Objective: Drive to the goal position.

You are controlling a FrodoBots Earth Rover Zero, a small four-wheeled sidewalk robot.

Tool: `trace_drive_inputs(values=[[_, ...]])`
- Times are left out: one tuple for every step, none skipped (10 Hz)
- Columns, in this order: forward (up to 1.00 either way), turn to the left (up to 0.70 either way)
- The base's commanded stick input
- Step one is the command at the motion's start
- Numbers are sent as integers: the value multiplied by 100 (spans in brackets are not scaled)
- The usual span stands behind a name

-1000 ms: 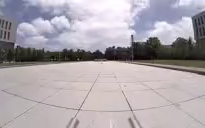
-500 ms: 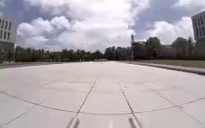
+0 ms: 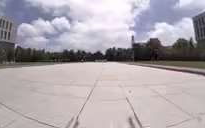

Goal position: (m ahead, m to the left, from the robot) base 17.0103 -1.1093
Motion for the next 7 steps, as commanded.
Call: trace_drive_inputs(values=[[50, 0], [50, 0], [50, 0], [50, 0], [50, 0], [50, 0], [50, 0]])
